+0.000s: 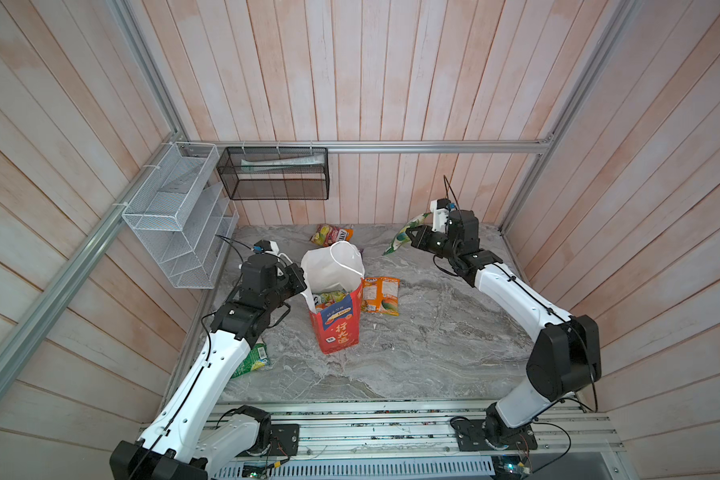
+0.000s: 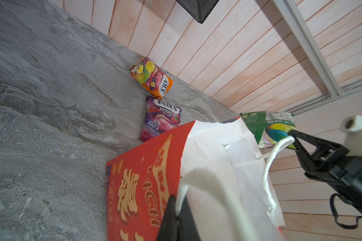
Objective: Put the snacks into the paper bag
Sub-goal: 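Lift the green chip bag with the right gripper over the bag opening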
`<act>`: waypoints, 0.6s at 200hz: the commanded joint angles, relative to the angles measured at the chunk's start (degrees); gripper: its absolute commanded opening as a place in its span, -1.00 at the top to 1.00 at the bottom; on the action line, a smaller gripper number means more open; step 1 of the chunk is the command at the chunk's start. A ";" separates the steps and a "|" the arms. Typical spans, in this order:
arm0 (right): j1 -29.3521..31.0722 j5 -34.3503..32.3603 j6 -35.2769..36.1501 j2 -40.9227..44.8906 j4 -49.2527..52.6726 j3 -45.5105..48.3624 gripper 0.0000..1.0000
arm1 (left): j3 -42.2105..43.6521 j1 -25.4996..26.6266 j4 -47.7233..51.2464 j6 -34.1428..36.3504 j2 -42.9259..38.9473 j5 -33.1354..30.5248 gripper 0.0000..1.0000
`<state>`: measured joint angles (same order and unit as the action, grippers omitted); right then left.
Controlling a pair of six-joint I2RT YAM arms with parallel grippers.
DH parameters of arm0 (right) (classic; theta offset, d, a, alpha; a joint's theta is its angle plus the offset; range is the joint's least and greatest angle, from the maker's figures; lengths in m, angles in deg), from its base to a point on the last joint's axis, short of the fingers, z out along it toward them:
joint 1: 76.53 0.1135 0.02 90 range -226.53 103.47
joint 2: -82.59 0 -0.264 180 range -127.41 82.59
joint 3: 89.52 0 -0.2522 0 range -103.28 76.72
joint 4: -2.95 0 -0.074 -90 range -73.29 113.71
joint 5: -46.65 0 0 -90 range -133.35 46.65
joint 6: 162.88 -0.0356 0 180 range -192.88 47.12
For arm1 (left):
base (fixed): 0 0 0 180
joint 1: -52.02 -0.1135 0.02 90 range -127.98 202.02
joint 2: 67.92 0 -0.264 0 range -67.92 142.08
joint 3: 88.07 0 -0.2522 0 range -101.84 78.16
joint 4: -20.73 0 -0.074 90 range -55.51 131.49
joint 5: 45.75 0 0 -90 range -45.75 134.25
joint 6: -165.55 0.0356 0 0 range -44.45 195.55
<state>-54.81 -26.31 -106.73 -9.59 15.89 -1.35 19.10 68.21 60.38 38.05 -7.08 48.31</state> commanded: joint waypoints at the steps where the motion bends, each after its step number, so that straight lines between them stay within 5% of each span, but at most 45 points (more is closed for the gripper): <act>1: 4.85 -5.16 3.18 4.30 0.05 -2.84 1.00 | 0.54 0.33 -0.56 0.49 -0.18 0.69 1.00; 120: 30.65 -21.54 16.90 12.10 4.66 -9.55 1.00 | 0.58 0.34 -0.54 0.67 -0.02 0.64 1.00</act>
<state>-28.02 -43.53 -94.42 2.17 20.81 -7.75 19.10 68.23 60.41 38.05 -7.05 48.31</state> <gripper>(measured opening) 0.041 0.049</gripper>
